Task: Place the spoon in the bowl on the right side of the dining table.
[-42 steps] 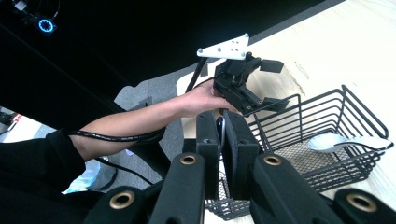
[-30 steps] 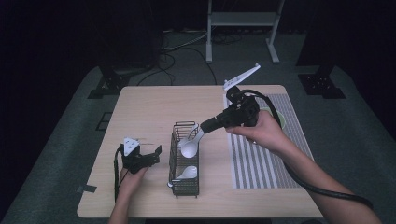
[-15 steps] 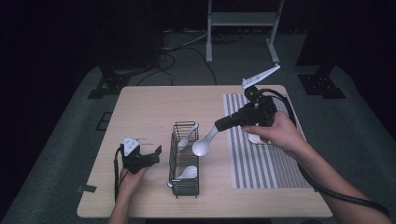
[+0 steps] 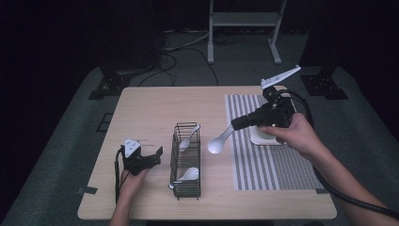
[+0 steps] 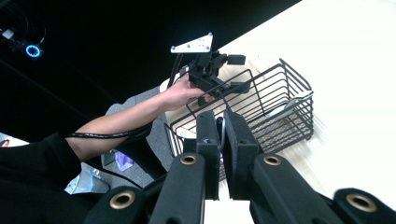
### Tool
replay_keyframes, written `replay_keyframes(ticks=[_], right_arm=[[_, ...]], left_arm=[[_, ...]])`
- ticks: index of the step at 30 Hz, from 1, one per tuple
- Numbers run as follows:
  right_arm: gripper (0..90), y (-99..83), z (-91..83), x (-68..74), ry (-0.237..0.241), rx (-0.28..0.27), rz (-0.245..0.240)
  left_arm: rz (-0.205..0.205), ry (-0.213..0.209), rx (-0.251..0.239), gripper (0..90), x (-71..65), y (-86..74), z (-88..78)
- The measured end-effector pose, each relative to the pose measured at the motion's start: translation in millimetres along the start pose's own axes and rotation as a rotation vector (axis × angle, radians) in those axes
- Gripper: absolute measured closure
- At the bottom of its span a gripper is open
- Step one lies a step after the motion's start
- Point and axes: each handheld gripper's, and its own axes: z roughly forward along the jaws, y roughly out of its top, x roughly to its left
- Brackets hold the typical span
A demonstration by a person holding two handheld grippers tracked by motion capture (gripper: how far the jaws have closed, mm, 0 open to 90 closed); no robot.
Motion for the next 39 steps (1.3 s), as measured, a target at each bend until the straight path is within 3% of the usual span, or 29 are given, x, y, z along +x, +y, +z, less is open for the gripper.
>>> replay_keyframes(ticks=[9,24,39], right_arm=[[85.4,-6.4,-20.3,-2.5,-0.043,-0.025,0.009],[85.4,-12.2,-38.8,-11.7,-0.113,-0.061,0.027],[85.4,-25.2,-55.5,-32.1,-0.19,-0.065,0.087]], left_arm=[[0.002,0.002,0.0,0.0,-0.3,0.0,-0.1],[0.001,0.0,-0.004,0.0,-0.4,-0.1,-0.1],[0.002,0.002,0.001,0.0,-0.6,0.0,-0.2]])
